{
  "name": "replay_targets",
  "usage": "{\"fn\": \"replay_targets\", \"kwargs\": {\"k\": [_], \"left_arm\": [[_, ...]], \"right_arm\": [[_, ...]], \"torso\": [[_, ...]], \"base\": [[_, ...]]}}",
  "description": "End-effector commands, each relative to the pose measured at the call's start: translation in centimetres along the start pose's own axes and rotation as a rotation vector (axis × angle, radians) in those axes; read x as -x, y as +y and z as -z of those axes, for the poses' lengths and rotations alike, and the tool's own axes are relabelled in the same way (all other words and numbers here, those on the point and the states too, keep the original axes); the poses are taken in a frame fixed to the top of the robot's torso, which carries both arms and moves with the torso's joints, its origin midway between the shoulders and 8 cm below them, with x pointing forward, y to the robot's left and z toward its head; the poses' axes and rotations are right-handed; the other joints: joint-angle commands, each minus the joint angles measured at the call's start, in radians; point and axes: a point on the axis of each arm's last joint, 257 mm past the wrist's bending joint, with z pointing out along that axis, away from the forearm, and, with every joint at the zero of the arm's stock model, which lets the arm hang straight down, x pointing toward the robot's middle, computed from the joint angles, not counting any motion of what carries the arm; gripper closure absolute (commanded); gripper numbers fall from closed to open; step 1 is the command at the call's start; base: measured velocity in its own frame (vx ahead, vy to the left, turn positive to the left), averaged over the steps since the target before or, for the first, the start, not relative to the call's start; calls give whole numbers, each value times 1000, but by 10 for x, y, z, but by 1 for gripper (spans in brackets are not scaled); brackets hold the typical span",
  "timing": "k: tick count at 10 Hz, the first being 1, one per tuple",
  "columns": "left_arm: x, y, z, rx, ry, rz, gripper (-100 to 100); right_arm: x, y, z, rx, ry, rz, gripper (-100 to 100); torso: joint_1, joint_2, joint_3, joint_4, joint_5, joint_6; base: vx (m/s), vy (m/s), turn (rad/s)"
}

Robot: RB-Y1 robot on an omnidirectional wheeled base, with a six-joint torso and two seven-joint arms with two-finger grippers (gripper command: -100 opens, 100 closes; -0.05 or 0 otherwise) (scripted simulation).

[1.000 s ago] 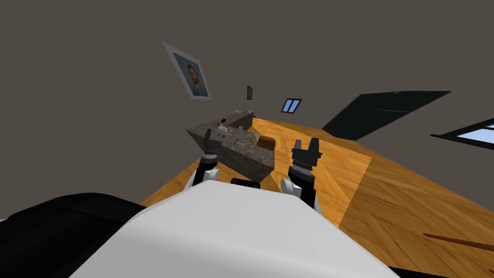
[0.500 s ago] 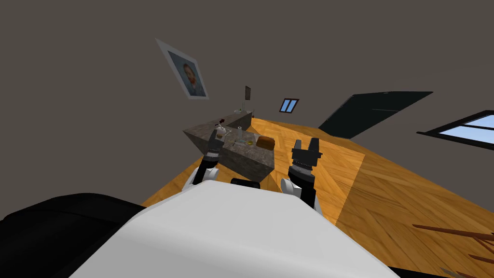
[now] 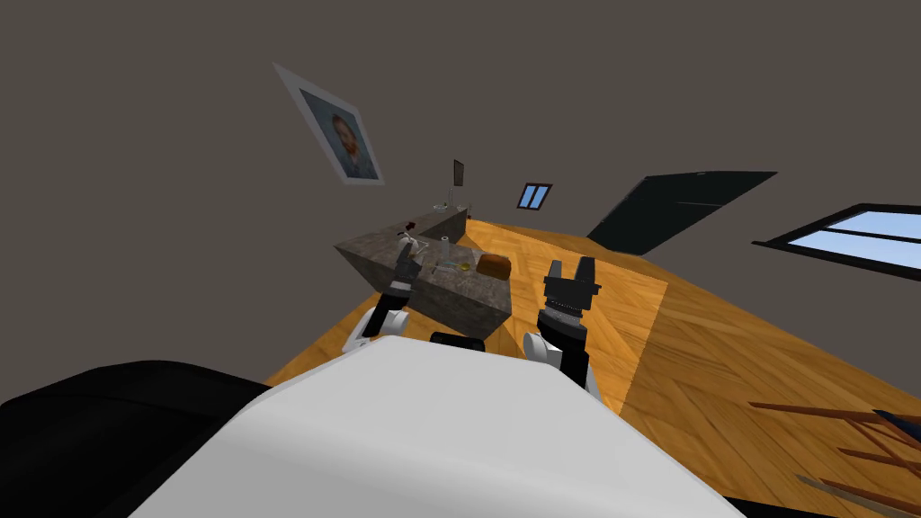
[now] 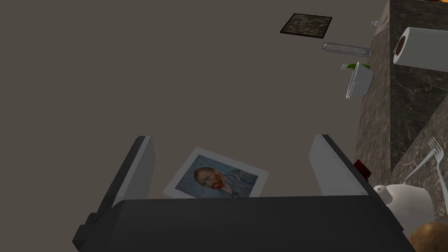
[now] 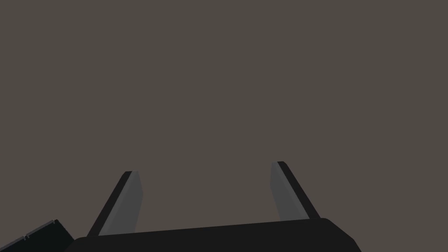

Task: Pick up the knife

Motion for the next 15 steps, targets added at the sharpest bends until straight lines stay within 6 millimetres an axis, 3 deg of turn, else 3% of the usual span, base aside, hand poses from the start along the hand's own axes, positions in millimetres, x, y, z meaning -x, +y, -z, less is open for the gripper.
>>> {"fn": "replay_targets", "kwargs": {"k": [1,15], "left_arm": [[0,8,-1,33,-3,3,-100],[-5,90,-7,340,-28,47,-100]], "right_arm": [[0,0,0,0,0,0,0],[0,0,0,0,0,0,0]], "torso": [[0,0,0,0,0,0],[0,0,0,0,0,0]], "base": [[15,18,-31],[16,20,-54]]}}
